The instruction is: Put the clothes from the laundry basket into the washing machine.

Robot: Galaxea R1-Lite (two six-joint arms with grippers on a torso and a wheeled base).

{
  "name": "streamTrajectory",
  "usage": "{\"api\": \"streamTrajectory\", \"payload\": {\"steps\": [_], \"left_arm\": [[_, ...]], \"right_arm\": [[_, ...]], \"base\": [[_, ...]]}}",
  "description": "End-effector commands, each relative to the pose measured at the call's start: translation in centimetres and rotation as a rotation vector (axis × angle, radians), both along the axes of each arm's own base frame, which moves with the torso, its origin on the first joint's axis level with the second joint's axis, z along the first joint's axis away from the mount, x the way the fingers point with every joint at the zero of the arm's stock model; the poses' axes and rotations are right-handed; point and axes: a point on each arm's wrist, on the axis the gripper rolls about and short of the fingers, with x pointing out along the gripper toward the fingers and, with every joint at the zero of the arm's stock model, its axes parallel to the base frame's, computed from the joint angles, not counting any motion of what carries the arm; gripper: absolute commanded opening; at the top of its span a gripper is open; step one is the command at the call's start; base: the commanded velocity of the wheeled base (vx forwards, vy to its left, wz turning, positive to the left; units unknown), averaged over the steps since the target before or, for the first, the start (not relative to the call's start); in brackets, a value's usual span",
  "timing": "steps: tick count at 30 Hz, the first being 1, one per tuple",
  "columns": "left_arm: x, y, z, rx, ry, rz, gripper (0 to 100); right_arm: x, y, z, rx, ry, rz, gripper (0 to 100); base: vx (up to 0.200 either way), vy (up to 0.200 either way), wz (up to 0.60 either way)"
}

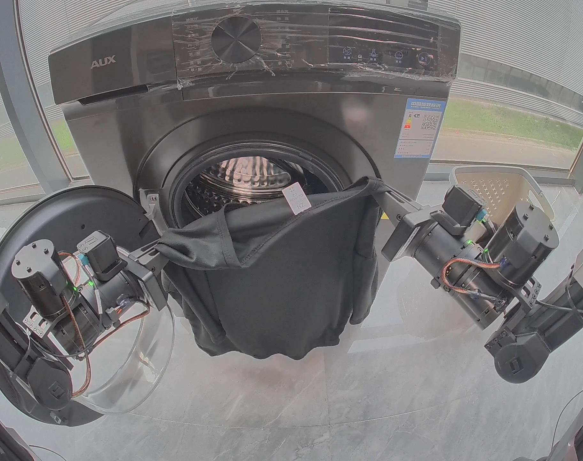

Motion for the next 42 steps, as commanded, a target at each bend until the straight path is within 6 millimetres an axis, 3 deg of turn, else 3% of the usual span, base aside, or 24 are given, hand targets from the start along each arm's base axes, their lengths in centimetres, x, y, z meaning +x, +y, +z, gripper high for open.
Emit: {"api": "streamTrajectory", "payload": {"steps": [1, 22, 42], "left_arm": [[0.5, 0.1, -0.1, 0.004, -0.003, 0.012, 0], [1.3, -0.8, 1.0, -0.044, -0.045, 0.029, 0], [0.9, -1.2, 0.8, -0.047, -0.029, 0.009, 0]], "right_arm": [[-0.2, 0.0, 0.4, 0.009, -0.011, -0.001, 0], [-0.3, -0.2, 0.2, 0.007, 0.003, -0.024, 0], [-0.5, -0.1, -0.4, -0.008, 0.023, -0.016, 0]], "base": [[0.0, 0.0, 0.0], [0.0, 0.0, 0.0], [0.0, 0.0, 0.0]]}}
